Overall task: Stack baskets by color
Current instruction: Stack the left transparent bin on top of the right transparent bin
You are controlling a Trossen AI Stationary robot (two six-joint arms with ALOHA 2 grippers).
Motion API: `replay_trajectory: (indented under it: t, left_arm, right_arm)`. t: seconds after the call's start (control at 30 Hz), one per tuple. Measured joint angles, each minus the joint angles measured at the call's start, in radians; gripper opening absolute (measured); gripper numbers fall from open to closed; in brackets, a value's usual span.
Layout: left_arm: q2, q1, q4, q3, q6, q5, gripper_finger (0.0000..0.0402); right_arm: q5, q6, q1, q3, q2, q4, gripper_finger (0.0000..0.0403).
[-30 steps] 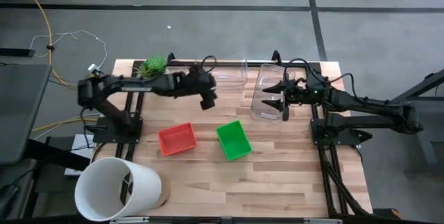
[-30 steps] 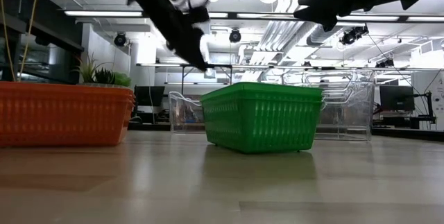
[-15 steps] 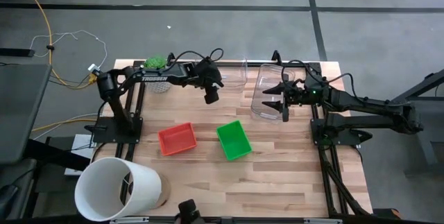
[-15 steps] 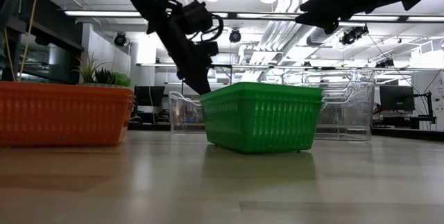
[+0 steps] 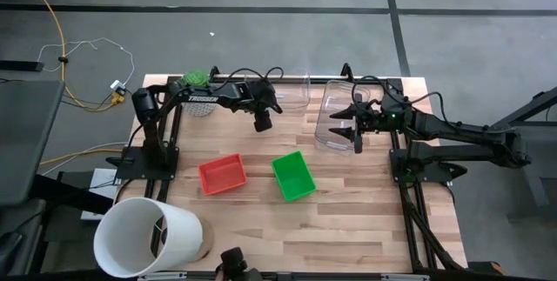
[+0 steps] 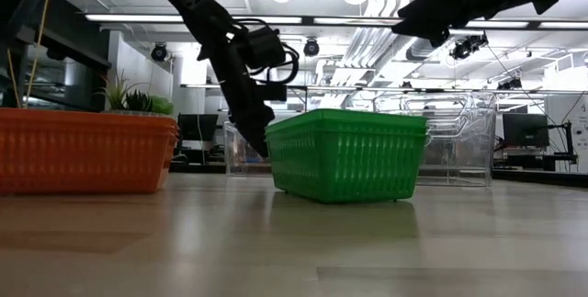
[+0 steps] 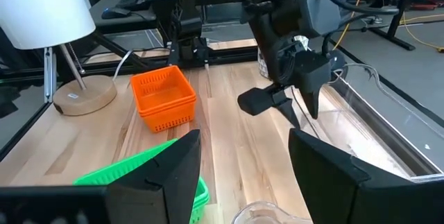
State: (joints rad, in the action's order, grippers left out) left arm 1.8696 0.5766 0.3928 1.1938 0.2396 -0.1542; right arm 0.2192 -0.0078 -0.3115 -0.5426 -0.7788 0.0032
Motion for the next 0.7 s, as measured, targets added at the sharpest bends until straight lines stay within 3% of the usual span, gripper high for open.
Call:
replay_trajectory:
  t: [0.17, 0.37, 0.5, 0.7]
  left_arm:
    - [0.001, -0.002, 0.002, 0.000, -0.006, -0.016, 0.0125]
    - [-0.004, -0.018, 0.014, 0.000, -0.050, -0.003, 0.0015]
    - [-0.051, -0.036, 0.009, -0.001, -0.099, -0.040, 0.0006]
    - [-0.230, -0.060, 0.004, -0.002, -0.196, -0.047, 0.0001]
  right_arm:
    - [0.000, 0.003, 0.000, 0.000, 0.000, -0.009, 0.0204]
    - [0.000, 0.003, 0.000, 0.000, 0.000, -0.010, 0.0204]
    - [0.000, 0.004, 0.000, 0.000, 0.000, 0.002, 0.0204]
    - [-0.003, 0.038, 0.000, 0.000, 0.016, 0.073, 0.0204]
